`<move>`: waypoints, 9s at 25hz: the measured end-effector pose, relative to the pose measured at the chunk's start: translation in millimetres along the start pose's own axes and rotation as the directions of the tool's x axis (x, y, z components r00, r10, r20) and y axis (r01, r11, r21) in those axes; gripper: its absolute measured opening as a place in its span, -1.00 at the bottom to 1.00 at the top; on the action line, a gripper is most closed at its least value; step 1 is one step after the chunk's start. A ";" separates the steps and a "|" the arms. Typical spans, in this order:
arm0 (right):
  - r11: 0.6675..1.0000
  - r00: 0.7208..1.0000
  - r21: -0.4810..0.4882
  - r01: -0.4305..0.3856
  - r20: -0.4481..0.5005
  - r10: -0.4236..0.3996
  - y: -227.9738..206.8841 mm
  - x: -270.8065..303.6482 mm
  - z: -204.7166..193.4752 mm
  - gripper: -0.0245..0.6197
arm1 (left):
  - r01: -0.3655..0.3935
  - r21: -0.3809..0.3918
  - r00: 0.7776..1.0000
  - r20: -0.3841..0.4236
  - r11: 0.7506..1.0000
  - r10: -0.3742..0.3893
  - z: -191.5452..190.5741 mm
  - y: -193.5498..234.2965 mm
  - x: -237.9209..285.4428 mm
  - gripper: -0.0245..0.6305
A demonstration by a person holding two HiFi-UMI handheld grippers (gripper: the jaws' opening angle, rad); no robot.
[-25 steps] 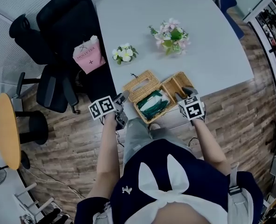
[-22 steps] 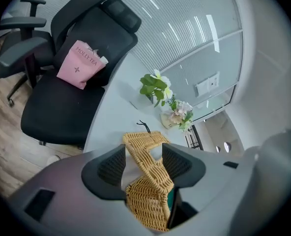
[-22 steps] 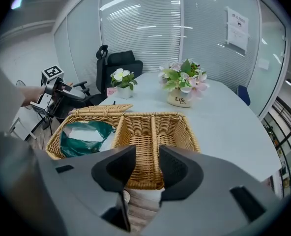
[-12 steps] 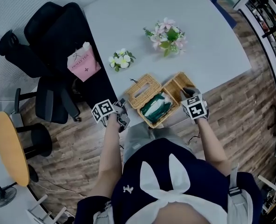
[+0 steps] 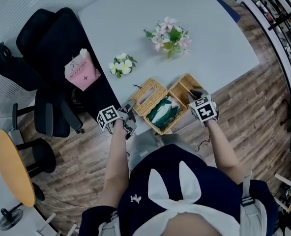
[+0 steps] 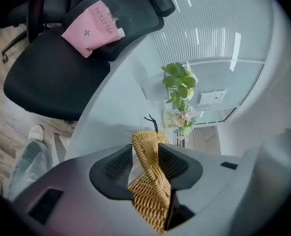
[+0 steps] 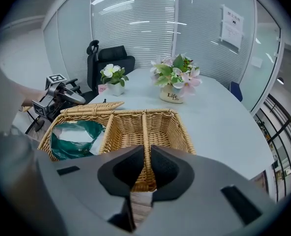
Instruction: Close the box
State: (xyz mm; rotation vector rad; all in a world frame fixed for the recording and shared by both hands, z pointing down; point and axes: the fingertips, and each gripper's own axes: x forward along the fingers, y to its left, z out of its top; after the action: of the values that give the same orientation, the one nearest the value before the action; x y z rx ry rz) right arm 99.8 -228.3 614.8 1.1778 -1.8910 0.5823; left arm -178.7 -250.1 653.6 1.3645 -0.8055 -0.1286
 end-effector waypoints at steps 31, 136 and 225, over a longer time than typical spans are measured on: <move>0.999 1.000 -0.040 -0.022 0.008 0.022 -3.0 3.6 -0.9 -0.80 | 0.017 0.255 0.998 0.055 0.967 -0.032 14.5 -45.5 -21.5 -0.55; 0.996 0.997 -0.045 -0.081 0.018 0.081 -4.2 6.3 8.0 -0.80 | -0.181 0.828 0.983 0.168 0.530 0.074 -108.1 -135.5 -75.3 -0.57; 0.996 0.995 -0.049 -0.079 0.054 0.081 -5.4 3.9 8.9 -0.80 | 0.037 0.956 0.837 0.130 -0.291 0.532 -207.9 -63.5 -36.4 -0.34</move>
State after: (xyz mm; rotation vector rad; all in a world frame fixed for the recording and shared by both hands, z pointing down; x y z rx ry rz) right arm 100.2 -239.2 612.9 1.1025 -1.9964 0.5501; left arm -62.3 -76.6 583.2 2.5729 -0.7983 1.6086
